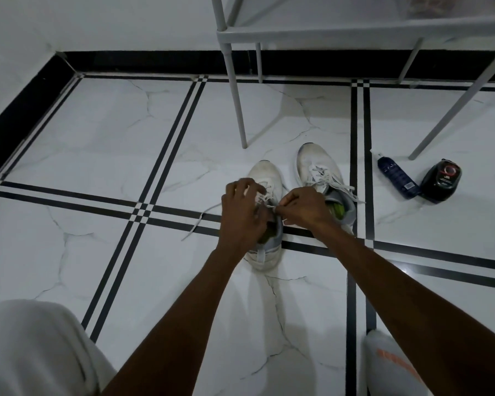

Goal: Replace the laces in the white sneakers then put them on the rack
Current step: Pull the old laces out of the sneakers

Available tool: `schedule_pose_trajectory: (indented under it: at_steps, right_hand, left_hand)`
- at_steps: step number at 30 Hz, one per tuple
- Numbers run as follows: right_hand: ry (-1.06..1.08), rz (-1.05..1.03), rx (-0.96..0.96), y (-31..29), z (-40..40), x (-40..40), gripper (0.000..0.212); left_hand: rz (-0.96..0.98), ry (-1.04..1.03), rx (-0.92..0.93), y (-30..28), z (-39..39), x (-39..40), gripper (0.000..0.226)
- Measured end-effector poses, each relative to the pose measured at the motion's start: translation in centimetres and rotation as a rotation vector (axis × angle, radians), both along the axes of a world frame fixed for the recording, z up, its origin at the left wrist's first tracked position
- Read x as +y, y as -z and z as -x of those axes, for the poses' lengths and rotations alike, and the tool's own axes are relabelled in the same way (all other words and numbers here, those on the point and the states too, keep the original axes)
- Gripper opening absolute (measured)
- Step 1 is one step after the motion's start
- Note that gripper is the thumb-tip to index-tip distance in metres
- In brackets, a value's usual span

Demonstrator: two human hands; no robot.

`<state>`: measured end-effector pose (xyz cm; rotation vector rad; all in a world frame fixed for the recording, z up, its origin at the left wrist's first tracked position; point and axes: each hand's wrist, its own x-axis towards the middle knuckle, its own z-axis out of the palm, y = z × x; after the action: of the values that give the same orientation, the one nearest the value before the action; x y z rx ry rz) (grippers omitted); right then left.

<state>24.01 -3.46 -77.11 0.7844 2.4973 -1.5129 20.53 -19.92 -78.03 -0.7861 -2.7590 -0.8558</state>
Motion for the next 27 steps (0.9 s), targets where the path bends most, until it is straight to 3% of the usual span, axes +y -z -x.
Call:
schedule_pose_trajectory:
  at_steps: [2,6,9,10,11,12,14,16,18,24,25,27]
  right_hand:
    - [-0.011,0.010,-0.005,-0.2,0.1,0.0,0.015]
    - [-0.008,0.053,-0.034,0.2,0.1,0.5,0.016]
    - [0.032,0.031,-0.019,0.4,-0.2,0.7,0.015]
    - [0.033,0.010,-0.013,0.4,-0.4,0.7,0.014]
    - [0.024,-0.006,-0.013,0.3,-0.5,0.7,0.014]
    - [0.018,-0.010,-0.013,0.3,-0.5,0.7,0.013]
    - [0.018,0.004,-0.016,0.2,-0.4,0.6,0.011]
    - [0.015,0.011,-0.018,0.0,-0.2,0.6,0.015]
    - [-0.008,0.019,-0.019,-0.1,0.0,0.5,0.017]
    - [0.004,0.073,-0.027,0.2,-0.1,0.3,0.013]
    - [0.015,0.085,-0.025,0.1,-0.1,0.3,0.013]
    - [0.011,0.062,-0.031,0.1,-0.1,0.3,0.013]
  left_hand:
    - [0.201,0.095,0.059,0.6,-0.2,0.6,0.024]
    - [0.145,0.047,0.117,0.8,0.1,0.7,0.013]
    - [-0.244,-0.659,-0.090,0.2,2.9,-1.8,0.013]
    - [-0.306,-0.834,-0.163,0.2,3.9,-3.1,0.013]
    - [-0.288,-0.884,-0.166,0.2,4.5,-4.2,0.014]
    - [-0.272,-0.836,-0.118,0.1,4.6,-4.6,0.018]
    - [-0.259,-0.492,-0.008,-0.4,3.7,-3.5,0.028]
    - [-0.085,-0.126,-0.020,-0.5,2.0,-0.9,0.027]
    - [0.130,0.046,-0.044,0.3,0.9,0.7,0.025]
    - [0.225,0.019,0.092,0.7,0.8,0.6,0.011]
    - [0.231,-0.053,0.093,0.5,1.1,0.4,0.012]
    - [0.026,-0.433,0.026,0.2,2.7,-0.9,0.016]
